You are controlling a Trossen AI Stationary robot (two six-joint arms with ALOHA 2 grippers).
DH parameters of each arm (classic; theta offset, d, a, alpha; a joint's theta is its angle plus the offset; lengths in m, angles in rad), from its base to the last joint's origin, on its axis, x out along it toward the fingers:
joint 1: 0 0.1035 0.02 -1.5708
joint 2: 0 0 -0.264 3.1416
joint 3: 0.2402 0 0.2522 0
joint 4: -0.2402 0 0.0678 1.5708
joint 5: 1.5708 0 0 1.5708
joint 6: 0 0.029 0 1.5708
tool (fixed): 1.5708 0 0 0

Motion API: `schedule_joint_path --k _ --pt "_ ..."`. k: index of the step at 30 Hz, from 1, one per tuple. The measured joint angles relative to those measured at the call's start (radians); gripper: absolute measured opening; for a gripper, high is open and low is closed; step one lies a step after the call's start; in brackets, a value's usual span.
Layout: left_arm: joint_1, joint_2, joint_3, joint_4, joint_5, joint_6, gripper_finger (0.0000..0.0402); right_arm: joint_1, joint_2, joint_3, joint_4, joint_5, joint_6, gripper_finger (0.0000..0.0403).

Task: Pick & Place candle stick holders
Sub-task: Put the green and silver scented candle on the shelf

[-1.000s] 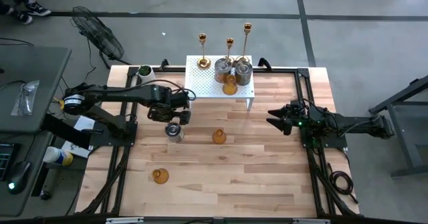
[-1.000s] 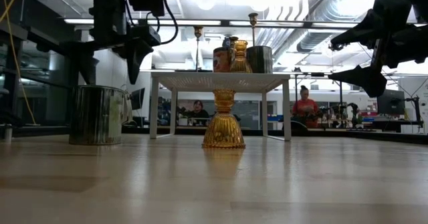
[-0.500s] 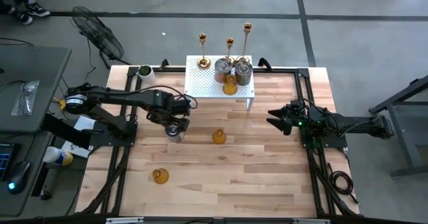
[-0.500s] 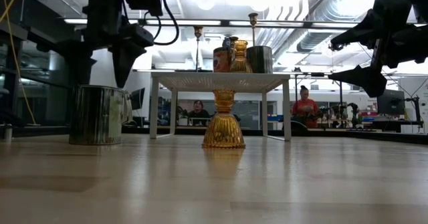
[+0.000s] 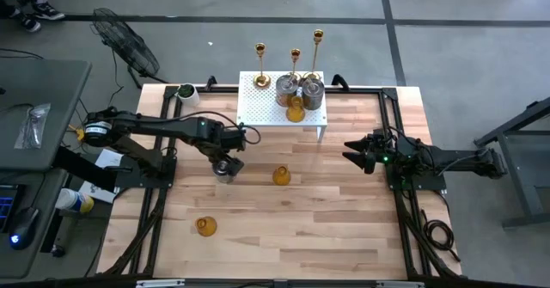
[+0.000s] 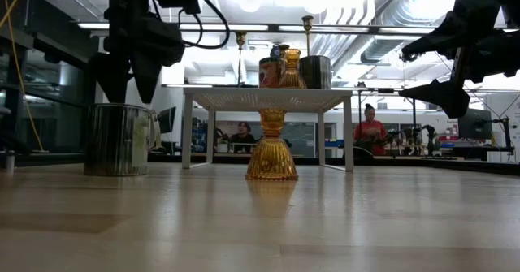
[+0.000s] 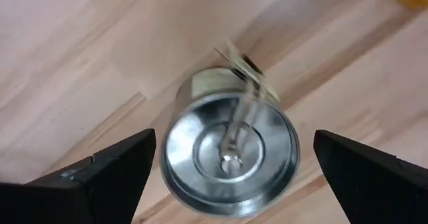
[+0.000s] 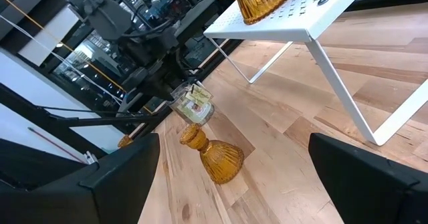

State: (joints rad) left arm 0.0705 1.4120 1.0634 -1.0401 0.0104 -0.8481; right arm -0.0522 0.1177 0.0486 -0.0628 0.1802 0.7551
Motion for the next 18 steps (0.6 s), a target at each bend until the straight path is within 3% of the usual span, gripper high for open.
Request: schedule_joint_path --k 18 --pt "-0.076 -0.001 0.000 -0.030 -0.067 0.219 0.0400 0.000 0.000 0.000 0.000 0.000 0.000 0.0375"
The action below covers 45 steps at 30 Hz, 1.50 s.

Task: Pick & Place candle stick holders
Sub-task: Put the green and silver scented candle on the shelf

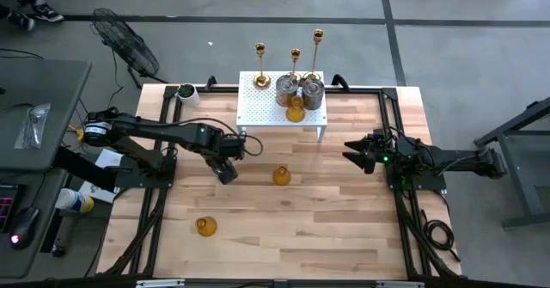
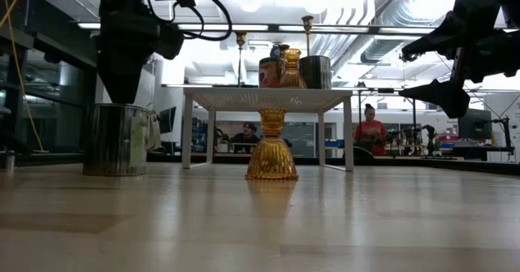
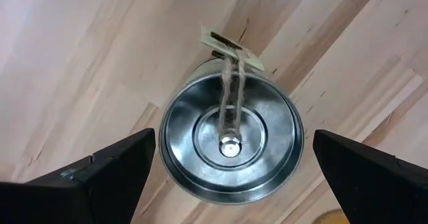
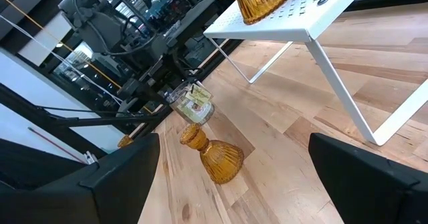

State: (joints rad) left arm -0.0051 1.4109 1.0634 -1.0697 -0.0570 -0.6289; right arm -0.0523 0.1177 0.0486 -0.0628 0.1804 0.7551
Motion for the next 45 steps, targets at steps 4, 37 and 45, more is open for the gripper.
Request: schedule_joint_path --k 4,37,45 --pt "-0.009 0.000 0.000 -0.007 -0.001 0.016 0.0400 0.000 0.000 0.000 0.000 0.000 0.000 0.0375" --pt "-0.015 0.001 -0.175 0.213 -0.003 0.102 0.0400 0.000 0.000 0.000 0.000 0.000 0.000 0.0375" --pt "-0.015 0.015 -0.175 0.218 -0.030 0.102 0.0400 0.000 0.000 0.000 0.000 0.000 0.000 0.0375"
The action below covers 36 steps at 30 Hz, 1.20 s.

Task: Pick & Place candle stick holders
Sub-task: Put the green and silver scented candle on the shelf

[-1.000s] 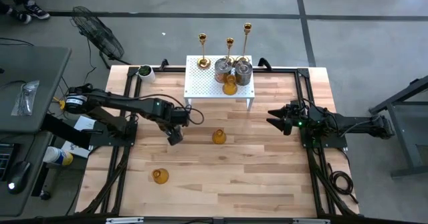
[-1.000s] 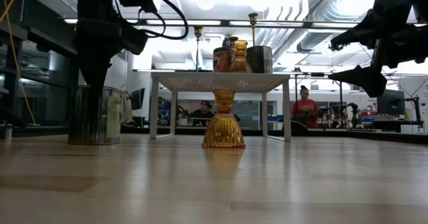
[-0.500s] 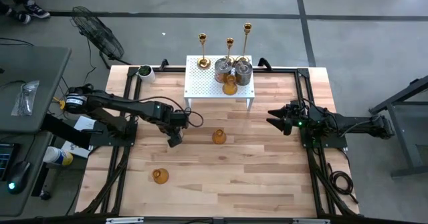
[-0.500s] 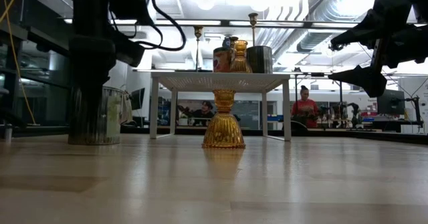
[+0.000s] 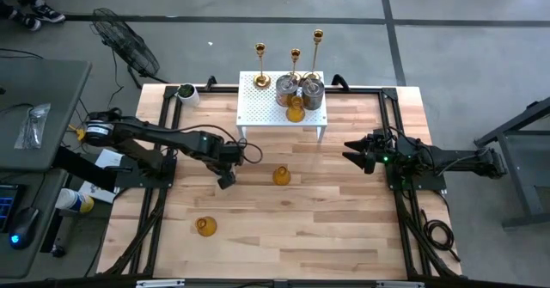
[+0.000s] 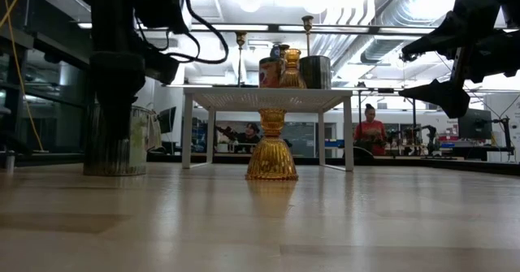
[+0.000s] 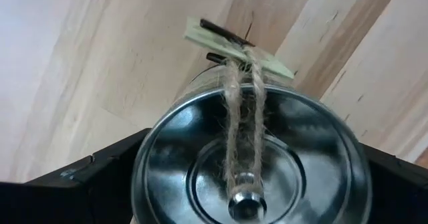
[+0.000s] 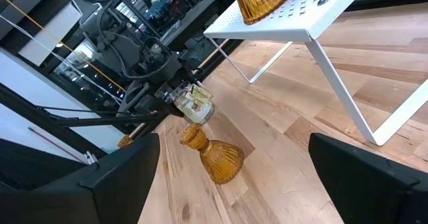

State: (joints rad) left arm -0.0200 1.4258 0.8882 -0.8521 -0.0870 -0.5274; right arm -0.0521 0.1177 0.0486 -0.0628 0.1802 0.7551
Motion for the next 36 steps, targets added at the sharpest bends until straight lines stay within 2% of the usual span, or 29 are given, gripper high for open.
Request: schedule_joint_path --k 10,17,27,32,36 --pt "0.000 0.051 0.000 0.028 0.057 -0.001 0.0397 0.000 0.001 0.000 0.001 0.000 0.000 0.0375" --pt "0.000 0.050 0.000 0.041 0.053 -0.009 0.0354 0.000 0.001 -0.001 0.005 0.000 0.000 0.0375" --pt "0.000 0.050 0.004 0.039 0.063 -0.066 0.0360 0.000 0.001 -0.001 0.006 0.000 0.000 0.0375" --pt "0.001 0.042 0.065 -0.058 0.099 -0.108 0.0355 0.000 0.001 -0.001 0.006 0.000 0.000 0.0375" --pt "0.008 0.028 0.124 -0.144 0.090 -0.147 0.0355 0.000 0.001 -0.001 0.006 0.000 0.000 0.0375"
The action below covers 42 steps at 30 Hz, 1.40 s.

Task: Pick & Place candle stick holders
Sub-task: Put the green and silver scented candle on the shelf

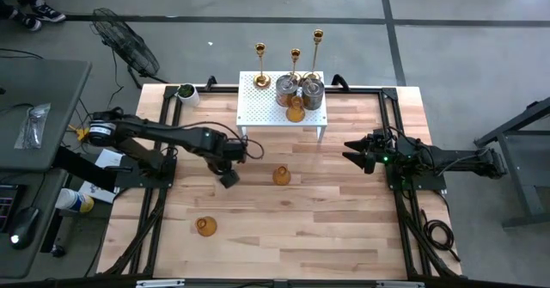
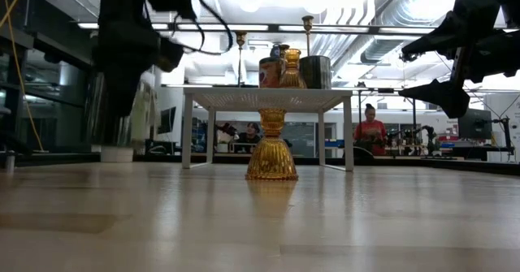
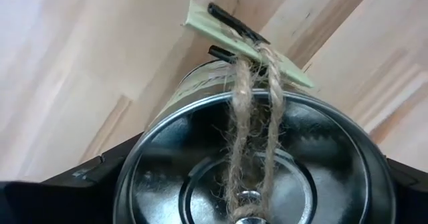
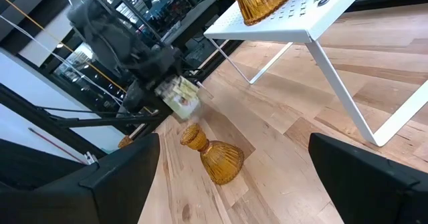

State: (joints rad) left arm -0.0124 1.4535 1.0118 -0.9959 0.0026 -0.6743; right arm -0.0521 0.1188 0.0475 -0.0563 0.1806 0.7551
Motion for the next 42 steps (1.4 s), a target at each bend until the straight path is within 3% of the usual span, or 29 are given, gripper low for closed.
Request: schedule_joint_path --k 11,25,33,42 --pt "0.097 -0.021 0.260 -0.245 0.006 -0.050 0.0355 0.000 0.000 0.000 0.002 0.000 0.000 0.0375" --pt "0.272 0.006 0.544 -0.300 -0.019 -0.119 0.0355 0.000 0.000 0.000 0.002 0.000 0.000 0.0375" --pt "0.363 0.125 0.738 -0.373 -0.022 -0.083 0.0355 0.000 0.000 0.000 0.003 0.000 0.000 0.0375" --pt "0.429 0.304 0.976 -0.450 -0.098 0.050 0.0355 0.000 0.000 0.000 0.003 0.000 0.000 0.0375"
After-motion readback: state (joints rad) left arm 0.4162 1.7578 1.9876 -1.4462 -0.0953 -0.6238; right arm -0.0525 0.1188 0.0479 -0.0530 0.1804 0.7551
